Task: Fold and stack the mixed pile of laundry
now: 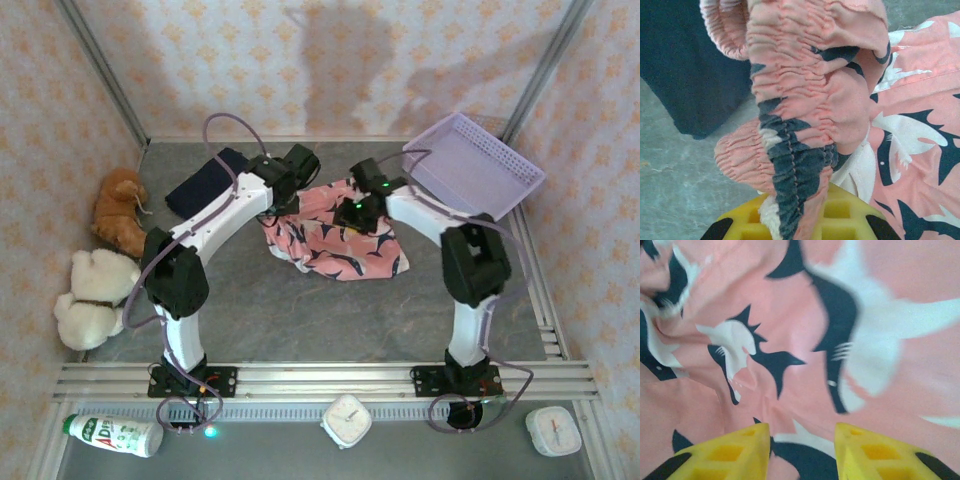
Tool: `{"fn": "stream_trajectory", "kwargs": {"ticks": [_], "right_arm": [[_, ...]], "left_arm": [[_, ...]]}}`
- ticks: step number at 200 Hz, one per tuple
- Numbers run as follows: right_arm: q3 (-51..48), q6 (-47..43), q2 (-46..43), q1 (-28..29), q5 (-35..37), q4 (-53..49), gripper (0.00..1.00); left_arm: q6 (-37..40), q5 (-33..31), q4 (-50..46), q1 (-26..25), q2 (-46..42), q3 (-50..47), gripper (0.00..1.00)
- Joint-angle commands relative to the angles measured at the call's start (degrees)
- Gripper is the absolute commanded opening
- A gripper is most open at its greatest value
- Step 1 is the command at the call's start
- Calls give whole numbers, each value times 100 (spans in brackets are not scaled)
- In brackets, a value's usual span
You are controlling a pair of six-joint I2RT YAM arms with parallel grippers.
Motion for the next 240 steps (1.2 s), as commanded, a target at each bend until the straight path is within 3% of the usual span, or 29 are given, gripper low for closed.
{"fn": "stream_trajectory", "kwargs": {"ticks": [1, 22, 47, 122, 204, 240], "right_arm": [[-521, -399, -625, -314, 481, -530, 46], [-1023, -579, -845, -778, 795, -654, 51], [-1471, -694, -770, -1138, 830, -525, 51], [-1880, -277, -172, -1144, 668, 2, 29], [-2003, -321, -178, -1139, 660, 25, 26], [-1991, -362, -156, -1140, 672, 18, 26]], "left_arm": [[203, -516, -358, 20, -69, 282, 0], [439, -464, -395, 26, -50, 382, 0], [544, -403, -473, 5, 44, 556, 0], [592, -400, -944, -408, 767, 1428, 0], [3, 166, -867, -1173, 2053, 3087, 0], [-216, 573, -665, -1414, 2506, 3323, 0]]}}
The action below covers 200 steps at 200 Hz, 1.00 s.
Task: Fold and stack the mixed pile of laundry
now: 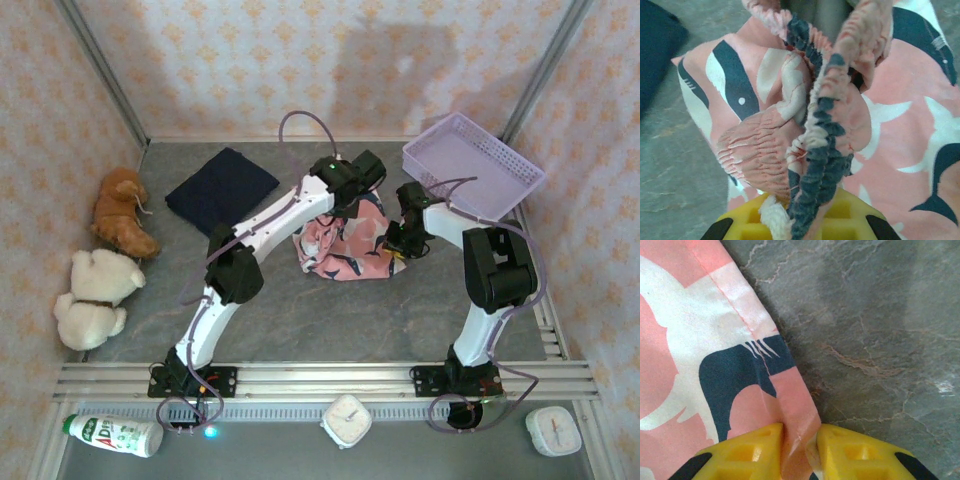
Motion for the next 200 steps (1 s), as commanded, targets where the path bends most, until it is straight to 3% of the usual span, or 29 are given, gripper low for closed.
{"fn": "stream_trajectory", "kwargs": {"ticks": [1, 49, 52, 61, 70, 82, 84, 85, 88, 97, 129, 157, 180, 200], "right_arm": [[-216, -19, 198, 28, 133, -44, 26], [-175, -4, 269, 28, 92, -27, 26], [-180, -3, 273, 28, 92, -16, 26], [-172, 5, 274, 24, 90, -17, 26], [-167, 3, 269, 26, 101, -22, 27], [-134, -1, 244, 26, 149, -65, 29], [-125, -6, 231, 23, 163, -80, 30], [-118, -4, 226, 22, 169, -84, 30], [-105, -4, 216, 26, 180, -107, 31], [-48, -18, 154, 20, 235, -169, 34], [247, -120, -194, -71, 476, -569, 47], [571, -430, -773, -289, 931, -1236, 54], [1001, -836, -1259, -332, 1344, -1874, 52], [1387, -885, -1471, -332, 709, -2055, 44]], "left_arm": [[-298, 287, 11, -140, 221, 211, 0], [-479, 721, 189, -320, 629, 699, 5], [-484, 783, 217, -320, 637, 719, 8], [-520, 993, 304, -320, 672, 726, 39], [-547, 1188, 350, -304, 704, 753, 62], [-545, 1274, 244, -304, 712, 895, 67], [-542, 1266, 214, -310, 701, 924, 71], [-542, 1265, 200, -306, 701, 939, 82], [-537, 1238, 157, -296, 679, 979, 94], [-487, 1176, 84, -281, 564, 1053, 99], [-321, 925, 117, -92, -232, 731, 100], [-234, 735, 585, 168, -1201, -419, 100], [-274, 758, 1057, 358, -1876, -1581, 98], [-371, 931, 1559, 408, -2431, -2654, 83]]}}
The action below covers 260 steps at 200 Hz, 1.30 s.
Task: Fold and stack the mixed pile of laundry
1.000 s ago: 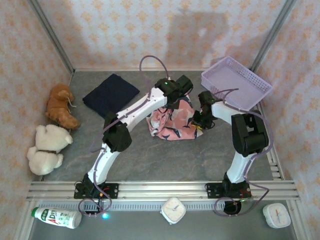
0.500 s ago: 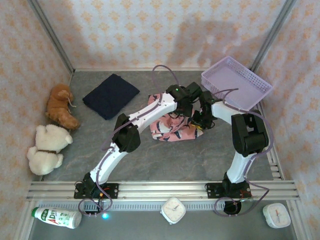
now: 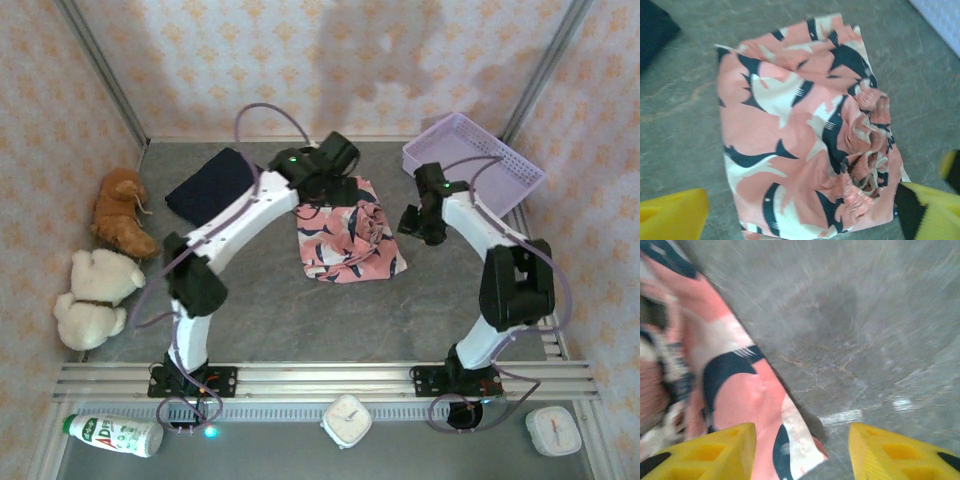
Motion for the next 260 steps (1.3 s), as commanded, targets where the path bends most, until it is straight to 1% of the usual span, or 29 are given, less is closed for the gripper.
{"fn": "stream_trajectory", "kwargs": {"ticks": [1, 5, 9, 13, 16, 22, 32, 41, 54, 85, 101, 116, 121, 134, 142, 155, 169, 189, 206, 227, 241, 260], "right_arm": [[508, -271, -446, 18, -190, -613, 43], [543, -203, -459, 29, -448, -563, 41], [556, -108, -457, 39, -711, -495, 39], [549, -4, -459, 66, -962, -383, 38], [536, 89, -457, 96, -1148, -283, 37], [495, 263, -444, 173, -1455, -58, 36], [435, 540, -375, 385, -1723, 298, 34], [438, 721, -265, 617, -1800, 542, 32], [491, 984, -51, 931, -1805, 820, 29], [583, 1375, 537, 1508, -1811, 1366, 23], [572, 1573, 871, 1636, -1949, 1614, 20], [494, 1760, 1155, 1653, -1873, 1654, 19], [447, 1771, 1231, 1640, -1822, 1641, 16], [332, 1713, 1373, 1597, -1481, 1409, 16], [201, 1654, 1389, 1538, -1197, 1294, 16], [-81, 1621, 1350, 1366, -711, 1210, 16], [-420, 1659, 1234, 1094, -347, 1244, 16], [-720, 1683, 1085, 802, -259, 1393, 17], [-642, 1584, 1082, 765, -309, 1332, 17], [-487, 1480, 929, 764, -601, 1254, 17], [-364, 1346, 700, 762, -787, 1133, 19], [-165, 1107, 413, 763, -906, 742, 22]], "left_arm": [[-1, -20, 651, 4, -476, -1058, 82], [-29, 41, 757, 14, -544, -1258, 76], [-65, 88, 841, 10, -608, -1423, 69], [-97, 128, 919, 9, -662, -1599, 58], [-121, 170, 983, 9, -692, -1734, 53], [-162, 246, 1100, 9, -744, -1972, 45], [-257, 335, 1277, 13, -792, -2330, 33], [-311, 399, 1432, 11, -807, -2608, 26], [-382, 496, 1646, 11, -792, -2957, 20], [-403, 479, 1948, 9, -638, -3424, 19], [-423, 522, 2141, 8, -512, -3601, 19], [-457, 551, 2263, 1, -333, -3743, 19], [-478, 546, 2268, 0, -259, -3784, 19], [-529, 508, 2243, -2, -167, -3877, 19], [-556, 494, 2236, 0, 54, -3967, 19], [-591, 447, 2203, 0, 146, -4138, 19], [-576, 389, 2172, -8, 245, -4327, 19], [-613, 404, 2061, -8, 415, -4528, 18], [-691, 538, 1971, -81, 404, -4569, 18], [-747, 630, 1683, -216, 134, -4246, 24], [-732, 576, 1482, -228, -91, -3863, 32], [-512, 382, 1259, -162, -363, -3119, 40]]}}
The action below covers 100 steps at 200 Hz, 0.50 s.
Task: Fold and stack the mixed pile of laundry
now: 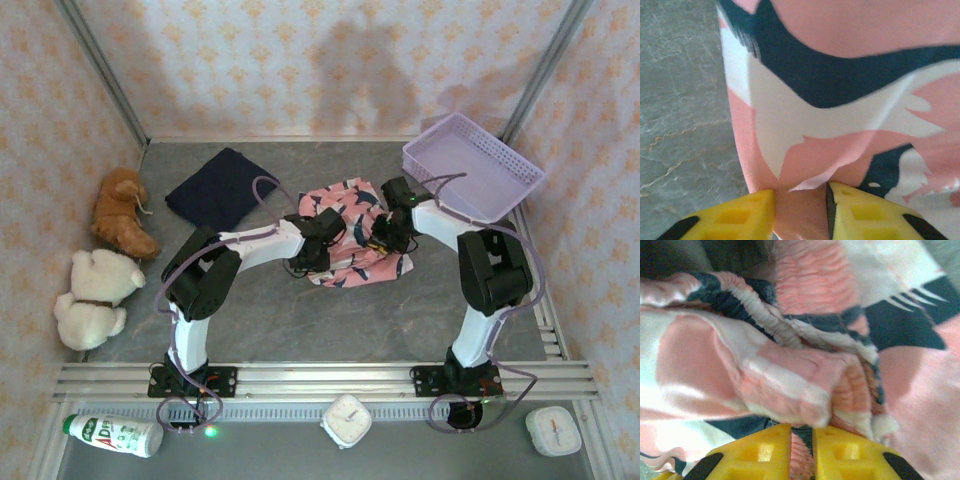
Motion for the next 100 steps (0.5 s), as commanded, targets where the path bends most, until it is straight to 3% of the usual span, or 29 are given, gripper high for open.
{"fn": "stream_trajectory", "kwargs": {"ticks": [1, 27, 66, 100], "right_arm": [[340, -367, -527, -80, 139, -591, 22], [408, -506, -747, -7, -213, -912, 23], [262, -191, -534, 478, -575, -612, 22], [55, 146, -71, 414, -498, -256, 20]], "left_arm": [[163, -212, -816, 32, -469, 810, 40], [738, -331, -839, 244, -184, 1861, 44], [1356, 8, -923, 630, 1124, 3133, 30], [1621, -84, -991, 908, 1853, 3448, 27]]}}
